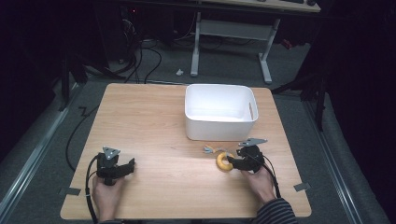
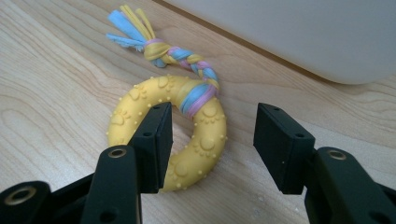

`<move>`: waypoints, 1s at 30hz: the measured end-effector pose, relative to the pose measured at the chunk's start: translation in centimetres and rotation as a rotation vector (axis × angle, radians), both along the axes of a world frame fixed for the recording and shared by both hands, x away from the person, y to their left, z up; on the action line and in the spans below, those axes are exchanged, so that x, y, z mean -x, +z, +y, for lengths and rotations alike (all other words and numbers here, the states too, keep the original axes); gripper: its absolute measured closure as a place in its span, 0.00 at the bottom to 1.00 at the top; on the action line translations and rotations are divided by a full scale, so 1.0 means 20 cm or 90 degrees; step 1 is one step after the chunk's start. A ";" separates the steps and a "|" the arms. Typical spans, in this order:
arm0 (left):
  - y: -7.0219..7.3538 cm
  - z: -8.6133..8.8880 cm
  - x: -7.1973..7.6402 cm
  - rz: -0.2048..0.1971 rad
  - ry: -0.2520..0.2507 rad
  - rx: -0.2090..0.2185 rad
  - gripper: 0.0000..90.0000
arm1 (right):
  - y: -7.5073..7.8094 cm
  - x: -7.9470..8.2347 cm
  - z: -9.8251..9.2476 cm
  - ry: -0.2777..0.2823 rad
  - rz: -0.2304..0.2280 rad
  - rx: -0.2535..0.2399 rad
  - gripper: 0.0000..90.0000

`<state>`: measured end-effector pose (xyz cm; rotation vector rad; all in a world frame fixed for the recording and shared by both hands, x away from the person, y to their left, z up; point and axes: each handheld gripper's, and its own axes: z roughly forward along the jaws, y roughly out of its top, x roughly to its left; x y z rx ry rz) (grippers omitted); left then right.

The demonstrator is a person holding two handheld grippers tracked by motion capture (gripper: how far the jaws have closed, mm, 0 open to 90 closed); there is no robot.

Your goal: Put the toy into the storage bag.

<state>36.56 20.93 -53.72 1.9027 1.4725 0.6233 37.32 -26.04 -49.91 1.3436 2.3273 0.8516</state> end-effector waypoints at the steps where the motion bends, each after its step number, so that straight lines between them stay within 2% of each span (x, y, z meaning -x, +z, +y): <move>1: 0.00 0.00 0.00 0.000 0.000 0.000 0.22 | 0.00 -0.01 0.00 0.000 0.003 0.004 0.53; 7: 0.00 0.00 0.00 -0.001 0.000 0.000 0.22 | 0.00 -0.03 0.03 0.007 0.022 0.009 0.53; 8: 0.00 0.00 0.00 -0.001 0.000 0.000 0.23 | 0.00 -0.04 0.04 0.011 0.033 0.020 0.54; 10: 0.00 0.00 0.00 0.000 0.000 0.000 0.23 | -0.01 -0.05 0.05 0.017 0.032 0.031 0.56; 14: 0.00 0.00 0.00 0.000 0.000 0.000 0.23 | -0.02 -0.06 0.06 0.019 0.052 0.022 0.62; 17: 0.00 0.00 0.00 -0.001 0.000 0.000 0.23 | -0.04 -0.07 0.06 0.022 0.068 0.028 0.63; 21: 0.00 0.00 0.00 0.000 0.000 0.000 0.22 | -0.04 -0.07 0.06 0.024 0.067 0.031 0.68; 26: 0.00 0.00 0.00 -0.001 0.000 0.000 0.22 | -0.04 -0.08 0.04 0.024 0.076 0.020 0.70; 30: 0.00 0.00 0.00 -0.001 0.000 0.000 0.22 | -0.04 -0.08 0.04 0.030 0.072 0.022 0.72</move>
